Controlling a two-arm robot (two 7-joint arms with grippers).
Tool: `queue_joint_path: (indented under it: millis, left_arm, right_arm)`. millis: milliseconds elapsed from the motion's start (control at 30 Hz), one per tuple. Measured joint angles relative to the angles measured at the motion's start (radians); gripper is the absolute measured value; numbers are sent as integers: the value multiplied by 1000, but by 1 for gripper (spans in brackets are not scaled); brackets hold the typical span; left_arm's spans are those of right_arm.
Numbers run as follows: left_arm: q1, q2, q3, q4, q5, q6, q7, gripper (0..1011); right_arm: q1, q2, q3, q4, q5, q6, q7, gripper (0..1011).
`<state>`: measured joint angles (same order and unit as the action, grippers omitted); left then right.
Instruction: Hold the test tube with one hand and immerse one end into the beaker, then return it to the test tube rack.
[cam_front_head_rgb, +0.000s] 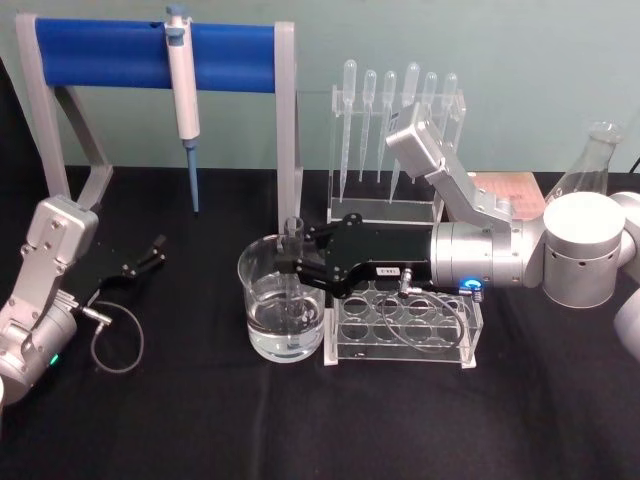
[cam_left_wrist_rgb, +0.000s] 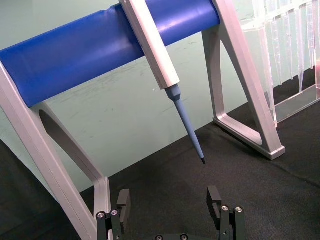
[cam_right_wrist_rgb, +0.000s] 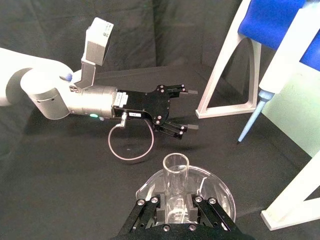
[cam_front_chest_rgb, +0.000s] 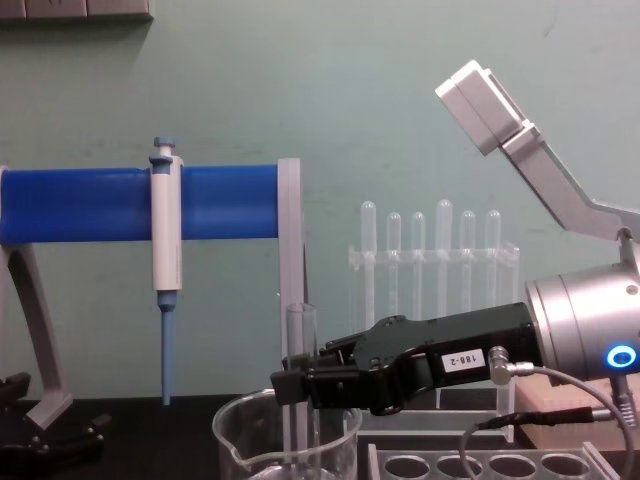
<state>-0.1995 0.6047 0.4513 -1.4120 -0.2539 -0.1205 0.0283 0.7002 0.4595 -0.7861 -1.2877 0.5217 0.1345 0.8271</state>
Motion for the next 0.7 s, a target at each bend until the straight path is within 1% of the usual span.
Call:
queue_joint_path:
  millis: [700]
  left_arm:
    - [0, 0, 0, 0, 0, 0, 0, 1000]
  right_arm:
    - [0, 0, 0, 0, 0, 0, 0, 236]
